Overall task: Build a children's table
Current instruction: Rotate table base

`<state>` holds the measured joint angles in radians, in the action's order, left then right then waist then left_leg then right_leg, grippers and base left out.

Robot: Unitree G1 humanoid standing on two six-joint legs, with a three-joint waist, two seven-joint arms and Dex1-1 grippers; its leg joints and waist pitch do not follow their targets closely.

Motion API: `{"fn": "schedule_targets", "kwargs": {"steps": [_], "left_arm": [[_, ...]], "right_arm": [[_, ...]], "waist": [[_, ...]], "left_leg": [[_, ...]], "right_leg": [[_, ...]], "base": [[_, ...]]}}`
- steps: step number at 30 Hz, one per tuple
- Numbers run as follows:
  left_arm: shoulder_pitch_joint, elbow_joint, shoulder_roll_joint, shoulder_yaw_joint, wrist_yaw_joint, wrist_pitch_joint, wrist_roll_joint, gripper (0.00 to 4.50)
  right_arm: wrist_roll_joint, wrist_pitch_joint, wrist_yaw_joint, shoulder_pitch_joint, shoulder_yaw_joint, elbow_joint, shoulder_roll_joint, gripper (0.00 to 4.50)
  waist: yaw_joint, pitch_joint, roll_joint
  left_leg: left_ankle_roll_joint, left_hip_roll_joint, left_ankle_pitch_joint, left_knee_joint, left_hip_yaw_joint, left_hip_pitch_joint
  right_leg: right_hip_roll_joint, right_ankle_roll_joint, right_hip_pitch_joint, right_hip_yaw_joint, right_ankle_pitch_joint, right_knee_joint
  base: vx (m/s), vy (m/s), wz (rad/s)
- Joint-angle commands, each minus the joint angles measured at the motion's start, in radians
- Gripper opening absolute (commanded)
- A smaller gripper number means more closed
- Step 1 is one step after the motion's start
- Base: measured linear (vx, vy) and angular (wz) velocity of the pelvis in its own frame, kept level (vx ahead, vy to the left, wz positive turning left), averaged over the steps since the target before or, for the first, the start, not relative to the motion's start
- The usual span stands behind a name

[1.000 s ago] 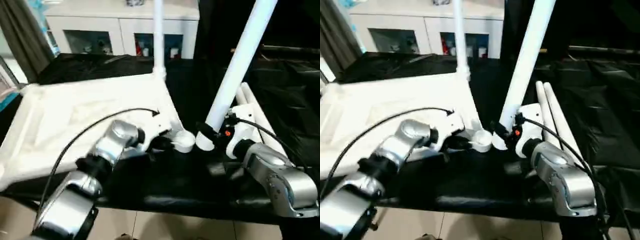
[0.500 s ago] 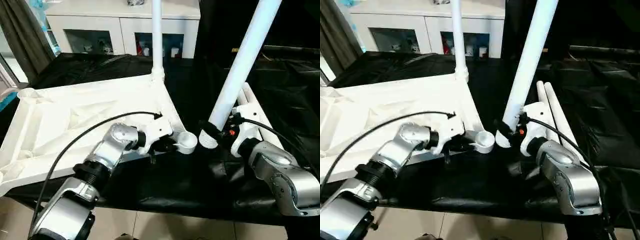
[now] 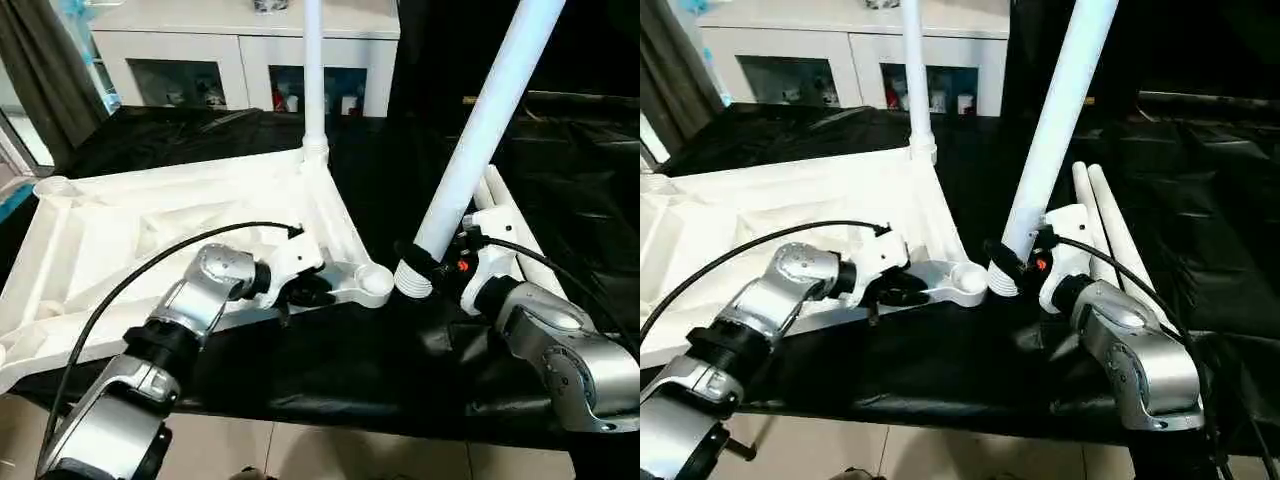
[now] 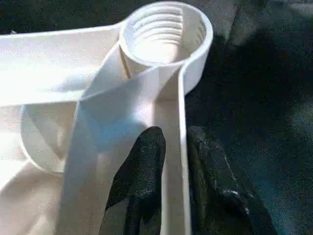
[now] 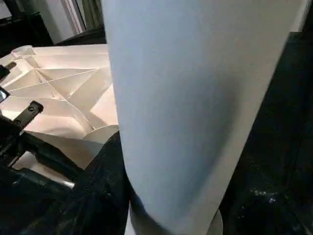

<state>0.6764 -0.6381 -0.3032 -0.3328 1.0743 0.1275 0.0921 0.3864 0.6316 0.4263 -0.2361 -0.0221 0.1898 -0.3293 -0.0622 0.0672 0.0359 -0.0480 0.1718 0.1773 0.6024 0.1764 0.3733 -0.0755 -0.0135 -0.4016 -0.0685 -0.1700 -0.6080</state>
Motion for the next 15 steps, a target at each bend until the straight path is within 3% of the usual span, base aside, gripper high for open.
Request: {"fn": "schedule_targets", "kwargs": {"steps": [1,5,15], "left_arm": [[-0.001,-0.013,-0.004,-0.012,-0.011,-0.010,0.015,1.01],[0.004,-0.029,-0.002,-0.017,-0.020,-0.015,0.024,1.01],[0.006,-0.038,0.003,0.002,-0.013,-0.012,0.004,0.08]], "right_arm": [[0.005,0.003,0.010,-0.009,-0.003,0.014,-0.005,1.91],[0.007,0.004,0.011,-0.010,-0.002,0.015,-0.003,1.91],[0.020,0.021,0.032,-0.038,0.008,-0.003,-0.003,1.91]], "waist": [[-0.004,-0.077,-0.012],[-0.004,-0.077,-0.012],[-0.003,-0.076,-0.013]], "left_leg": [[0.027,0.046,0.206,-0.070,-0.019,-0.010],[0.026,0.046,0.205,-0.071,-0.020,-0.009],[0.028,0.045,0.210,-0.070,-0.019,-0.009]], "right_leg": [[-0.072,-0.165,0.051,0.048,-0.320,0.087],[-0.072,-0.162,0.051,0.048,-0.317,0.087],[-0.073,-0.166,0.051,0.047,-0.333,0.088]], "base": [[0.000,0.000,0.00],[0.000,0.000,0.00],[0.000,0.000,0.00]]}}
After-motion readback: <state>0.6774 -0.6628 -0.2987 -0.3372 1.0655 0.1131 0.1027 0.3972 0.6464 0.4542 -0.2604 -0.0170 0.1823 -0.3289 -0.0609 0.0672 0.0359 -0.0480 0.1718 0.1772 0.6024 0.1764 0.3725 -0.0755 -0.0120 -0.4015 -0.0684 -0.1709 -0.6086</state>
